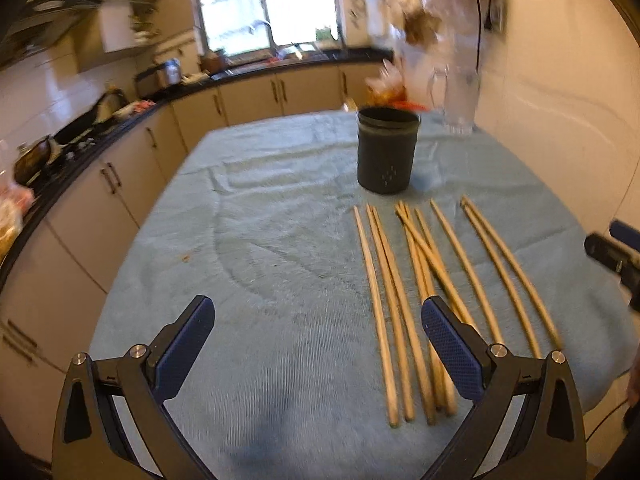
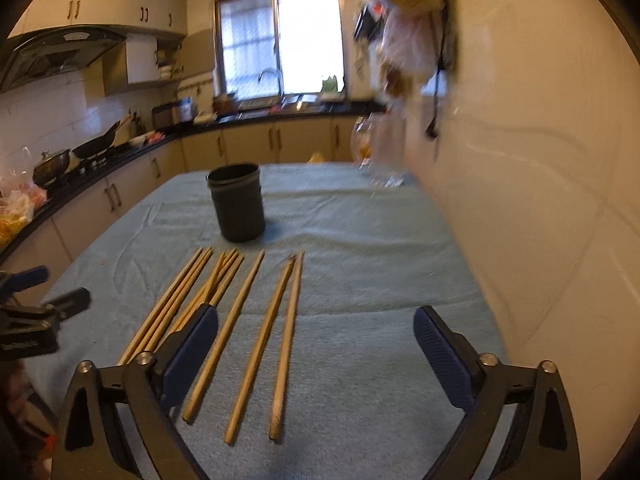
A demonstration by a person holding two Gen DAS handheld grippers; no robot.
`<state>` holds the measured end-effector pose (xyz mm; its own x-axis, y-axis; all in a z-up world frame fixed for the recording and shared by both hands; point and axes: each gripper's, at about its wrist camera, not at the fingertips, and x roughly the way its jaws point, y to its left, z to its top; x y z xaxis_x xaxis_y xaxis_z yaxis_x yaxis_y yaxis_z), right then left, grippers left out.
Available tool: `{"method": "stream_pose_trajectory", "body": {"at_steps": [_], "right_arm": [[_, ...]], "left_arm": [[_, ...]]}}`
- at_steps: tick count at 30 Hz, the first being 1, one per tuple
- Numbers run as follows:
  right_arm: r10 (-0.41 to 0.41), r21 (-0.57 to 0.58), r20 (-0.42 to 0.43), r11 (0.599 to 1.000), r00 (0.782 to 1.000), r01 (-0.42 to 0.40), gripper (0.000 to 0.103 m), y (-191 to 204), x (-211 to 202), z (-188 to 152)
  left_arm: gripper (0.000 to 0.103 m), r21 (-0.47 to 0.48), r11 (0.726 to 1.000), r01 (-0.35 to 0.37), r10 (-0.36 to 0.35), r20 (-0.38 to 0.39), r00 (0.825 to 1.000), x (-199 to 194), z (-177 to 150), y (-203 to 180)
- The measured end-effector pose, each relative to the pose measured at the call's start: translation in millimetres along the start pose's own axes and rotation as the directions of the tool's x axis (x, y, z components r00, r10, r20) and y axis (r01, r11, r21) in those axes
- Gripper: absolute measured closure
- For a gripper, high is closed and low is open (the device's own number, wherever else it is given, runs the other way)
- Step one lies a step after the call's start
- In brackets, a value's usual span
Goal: Organize utensils
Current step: 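Close the left tool on one chopstick while the right tool grasps another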
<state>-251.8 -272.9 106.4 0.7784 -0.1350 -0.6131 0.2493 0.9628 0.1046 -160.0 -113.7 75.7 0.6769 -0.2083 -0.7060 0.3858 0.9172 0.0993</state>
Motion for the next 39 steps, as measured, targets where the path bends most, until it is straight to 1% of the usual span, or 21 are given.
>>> {"method": "stream_pose_trajectory", "body": {"at_steps": [1,3,4,5,6,8,11,13,14,16,17,18,20,22,25,28,31,35,36,38,39], "right_arm": [[0.022,0.014,-0.034,1.000,0.999,-0.022,0.012,-3,9,5],[0.065,0.048,-0.099,0.997,0.993,-0.061,0.019,-10,28,12],[0.088,0.063,-0.136,0.995,0.987,-0.080,0.022,-14,40,16],[0.102,0.067,-0.169,0.994,0.980,-0.092,0.026,-15,52,18],[0.107,0.067,-0.196,0.993,0.975,-0.095,0.031,-17,62,19],[0.113,0.061,-0.237,0.993,0.965,-0.101,0.036,-17,78,20],[0.127,0.062,-0.275,0.992,0.953,-0.114,0.041,-15,96,19],[0.126,0.054,-0.297,0.992,0.947,-0.115,0.041,-13,105,18],[0.119,0.044,-0.305,0.993,0.945,-0.111,0.042,-11,110,18],[0.090,0.021,-0.328,0.996,0.940,-0.088,0.045,-9,121,18],[0.086,0.020,-0.339,0.996,0.937,-0.084,0.048,-8,125,18],[0.083,0.020,-0.350,0.997,0.933,-0.081,0.050,-9,129,18],[0.066,0.015,-0.368,0.998,0.928,-0.065,0.051,-10,136,17],[0.045,-0.009,-0.367,0.999,0.929,-0.052,0.052,-9,140,19],[0.019,-0.038,-0.383,0.999,0.923,-0.036,0.053,-6,147,23],[-0.012,-0.073,-0.418,0.997,0.908,-0.020,0.053,-3,156,32],[-0.043,-0.103,-0.473,0.995,0.880,-0.007,0.052,2,171,42],[-0.066,-0.118,-0.566,0.993,0.821,-0.001,0.052,6,191,57],[-0.068,-0.119,-0.596,0.993,0.800,-0.004,0.052,7,196,61],[-0.065,-0.118,-0.635,0.993,0.770,-0.013,0.053,8,206,68],[-0.063,-0.125,-0.647,0.992,0.760,-0.024,0.064,9,210,72]], "left_arm": [[0.011,0.008,1.000,0.016,-0.016,-0.019,1.000,9,5,1],[0.028,0.018,0.998,0.059,-0.058,-0.071,0.996,32,17,1],[0.032,0.016,0.997,0.071,-0.069,-0.091,0.993,41,21,0],[0.038,0.008,0.996,0.085,-0.084,-0.112,0.990,53,26,0],[0.040,-0.006,0.995,0.104,-0.104,-0.133,0.986,65,31,-1],[0.043,-0.036,0.989,0.144,-0.148,-0.173,0.974,86,38,-2],[0.058,-0.062,0.981,0.181,-0.191,-0.221,0.956,108,44,-7],[0.068,-0.061,0.982,0.177,-0.187,-0.247,0.951,121,47,-10],[0.076,-0.061,0.983,0.172,-0.182,-0.264,0.947,127,47,-11],[0.080,-0.080,0.980,0.183,-0.199,-0.285,0.938,136,47,-10],[0.082,-0.076,0.982,0.172,-0.186,-0.275,0.943,137,48,-11],[0.082,-0.066,0.984,0.166,-0.178,-0.279,0.944,138,48,-12],[0.082,-0.044,0.986,0.162,-0.168,-0.281,0.945,140,49,-15],[0.082,-0.038,0.986,0.164,-0.168,-0.289,0.942,142,50,-16],[0.082,-0.059,0.984,0.170,-0.180,-0.309,0.934,146,56,-13],[0.082,-0.071,0.983,0.169,-0.183,-0.333,0.925,154,67,-11],[0.082,-0.058,0.985,0.163,-0.173,-0.351,0.920,161,75,-7],[0.081,-0.024,0.987,0.157,-0.154,-0.370,0.916,166,81,-10],[0.081,-0.014,0.987,0.157,-0.151,-0.376,0.914,166,83,-11],[0.082,0.001,0.987,0.163,-0.151,-0.382,0.912,167,85,-13],[0.095,0.001,0.987,0.162,-0.150,-0.376,0.914,166,85,-12]]}}
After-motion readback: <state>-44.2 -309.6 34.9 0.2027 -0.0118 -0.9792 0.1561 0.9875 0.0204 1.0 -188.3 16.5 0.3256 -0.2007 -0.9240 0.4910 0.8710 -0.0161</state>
